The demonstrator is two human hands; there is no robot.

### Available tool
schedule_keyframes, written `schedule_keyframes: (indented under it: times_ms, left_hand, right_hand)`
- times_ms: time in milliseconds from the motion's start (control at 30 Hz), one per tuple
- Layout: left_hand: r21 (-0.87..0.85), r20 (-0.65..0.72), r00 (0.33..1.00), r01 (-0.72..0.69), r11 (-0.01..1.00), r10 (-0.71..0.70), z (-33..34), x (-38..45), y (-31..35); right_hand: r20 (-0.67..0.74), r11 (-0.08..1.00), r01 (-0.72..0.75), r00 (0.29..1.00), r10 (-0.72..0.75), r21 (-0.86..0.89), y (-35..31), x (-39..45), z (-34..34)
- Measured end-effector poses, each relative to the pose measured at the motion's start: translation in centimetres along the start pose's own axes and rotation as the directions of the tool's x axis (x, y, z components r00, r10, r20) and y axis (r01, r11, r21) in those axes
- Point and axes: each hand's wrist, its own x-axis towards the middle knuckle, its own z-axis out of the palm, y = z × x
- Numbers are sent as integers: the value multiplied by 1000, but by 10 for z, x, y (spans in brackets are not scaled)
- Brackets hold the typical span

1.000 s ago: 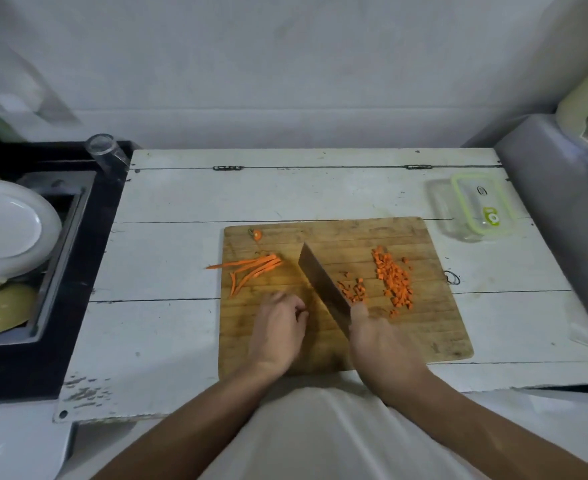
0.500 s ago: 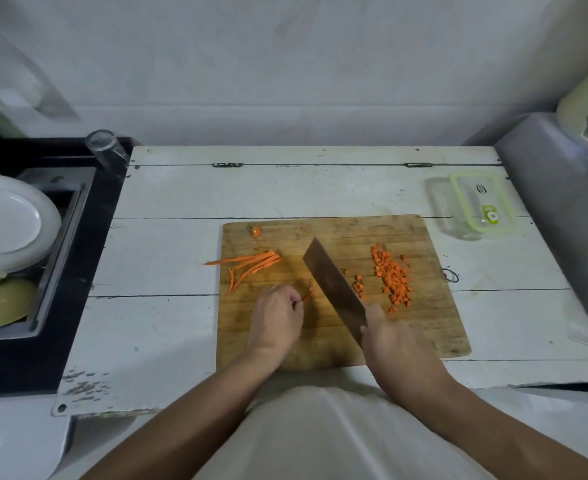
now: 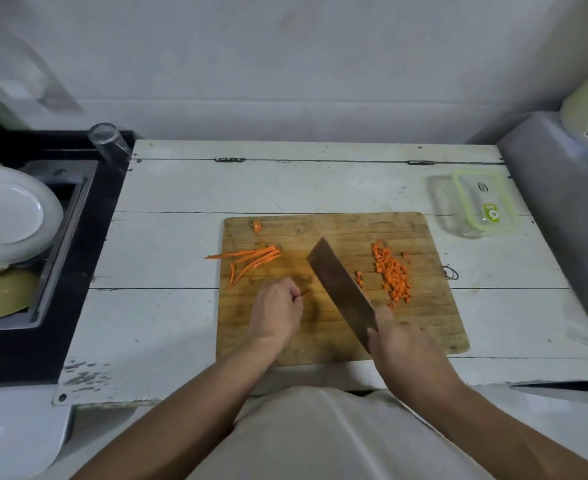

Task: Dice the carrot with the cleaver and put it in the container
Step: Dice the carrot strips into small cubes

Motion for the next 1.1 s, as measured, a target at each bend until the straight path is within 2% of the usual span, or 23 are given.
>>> schedule_keyframes:
  times_ms: [67,133,333,567,733,867,1100]
  left_hand:
    - [-7,9,1000,19,1000,-19,-1,0,1]
    - [-8,6,999,36,999,-36,-1,2,2]
    - [-4,24,999,48,999,-48,-3,0,9]
    - [3,-41,998,57,998,-56,-5,-12,0]
    - [-42,-62,991,115,992,-117,-7,-22,-9]
    - [-67,-61,991,118,991,-122,-9,-26,-9]
    - [-65,-74,989,122,990,-127,-12,-26,-9]
  right_hand:
    - [68,998,6,998,-2,-57,-4,-1,9]
    - [101,1000,-15,995,17,-18,-12,8,20]
    - [36,999,-6,999,5,51,-25,35,12]
    - [-49,998,50,997,-53,-46,-4,0,0]
    - [63,991,65,996,-58,-120,-16,5,26]
    - [54,999,18,998,-16,-42,-21,21,32]
    - [57,999,29,998,-26,-44,-13,17,23]
